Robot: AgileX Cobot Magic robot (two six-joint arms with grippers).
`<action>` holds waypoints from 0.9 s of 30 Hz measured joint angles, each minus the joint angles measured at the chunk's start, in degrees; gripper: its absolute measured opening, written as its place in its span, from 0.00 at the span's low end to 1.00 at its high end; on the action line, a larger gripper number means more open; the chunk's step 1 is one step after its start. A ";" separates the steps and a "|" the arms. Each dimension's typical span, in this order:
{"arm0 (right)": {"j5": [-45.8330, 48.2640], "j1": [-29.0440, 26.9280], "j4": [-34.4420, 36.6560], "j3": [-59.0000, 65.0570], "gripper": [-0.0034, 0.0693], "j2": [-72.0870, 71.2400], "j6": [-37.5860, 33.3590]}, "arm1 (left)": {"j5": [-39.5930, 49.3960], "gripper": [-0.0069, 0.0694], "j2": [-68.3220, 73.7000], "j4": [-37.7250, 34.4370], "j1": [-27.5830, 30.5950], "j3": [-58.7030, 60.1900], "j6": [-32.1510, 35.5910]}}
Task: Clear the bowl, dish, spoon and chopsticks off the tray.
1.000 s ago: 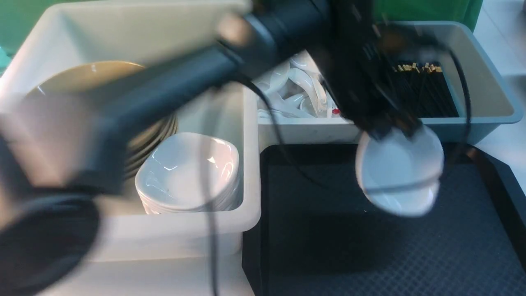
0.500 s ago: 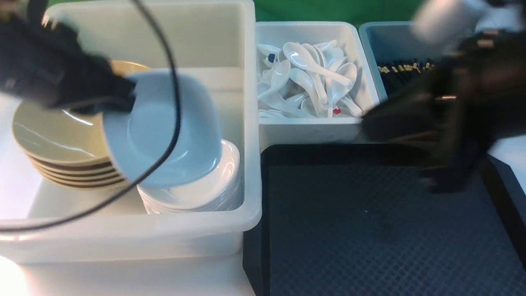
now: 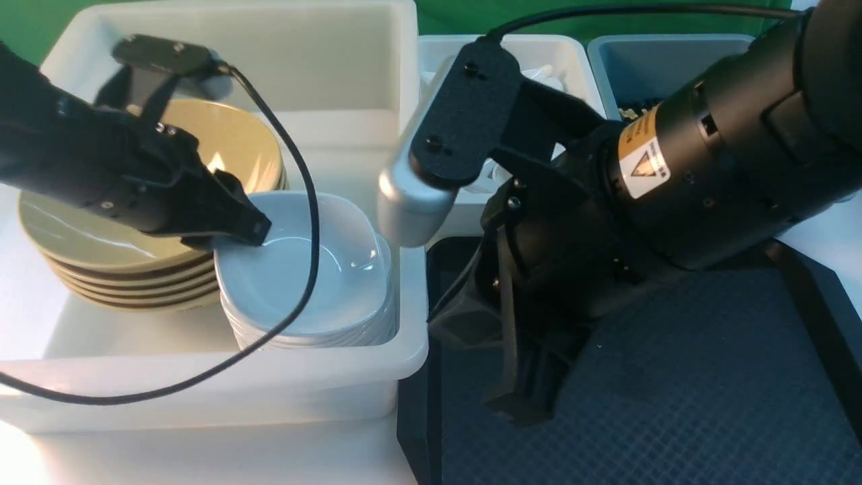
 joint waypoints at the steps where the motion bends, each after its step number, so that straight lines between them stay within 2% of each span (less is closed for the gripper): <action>1: 0.00 0.00 -0.07 0.00 0.11 -0.06 0.22 | 0.00 0.41 0.18 0.06 0.00 0.00 0.41; 4: 0.33 0.00 -1.13 0.00 0.11 -0.72 0.58 | 1.84 0.61 0.23 1.12 -0.12 -1.75 1.61; 6: 0.33 0.05 -1.45 0.00 0.11 -0.93 0.58 | 2.58 0.70 -0.26 3.01 -0.47 -4.58 1.46; 9: 0.33 0.06 -2.35 0.00 0.11 -0.93 0.62 | 3.83 0.76 -1.23 6.30 -1.13 -8.47 -0.77; 12: 0.33 0.06 -3.35 0.00 0.11 -0.93 0.62 | 5.90 0.77 -2.10 9.86 -1.87 -12.45 -4.58; 16: 0.33 0.06 -6.31 0.00 0.11 -1.05 2.18 | 12.70 0.65 -5.92 17.47 -4.87 -17.96 -16.58; 19: 0.28 0.06 -10.08 0.00 0.11 -1.88 4.96 | 16.65 0.44 -12.18 24.64 -8.01 -16.46 -22.44; 23: -0.70 0.06 -12.64 0.00 0.11 -4.31 6.84 | 17.95 0.15 -25.82 31.46 -10.24 -6.38 -28.99; 25: -3.22 0.11 -12.40 0.75 0.11 -5.91 7.04 | 16.65 0.09 -35.03 34.15 -10.37 2.20 -32.95; 27: -5.78 0.47 -12.34 2.23 0.11 -6.80 7.04 | 15.00 0.08 -42.47 35.36 -10.37 9.20 -36.23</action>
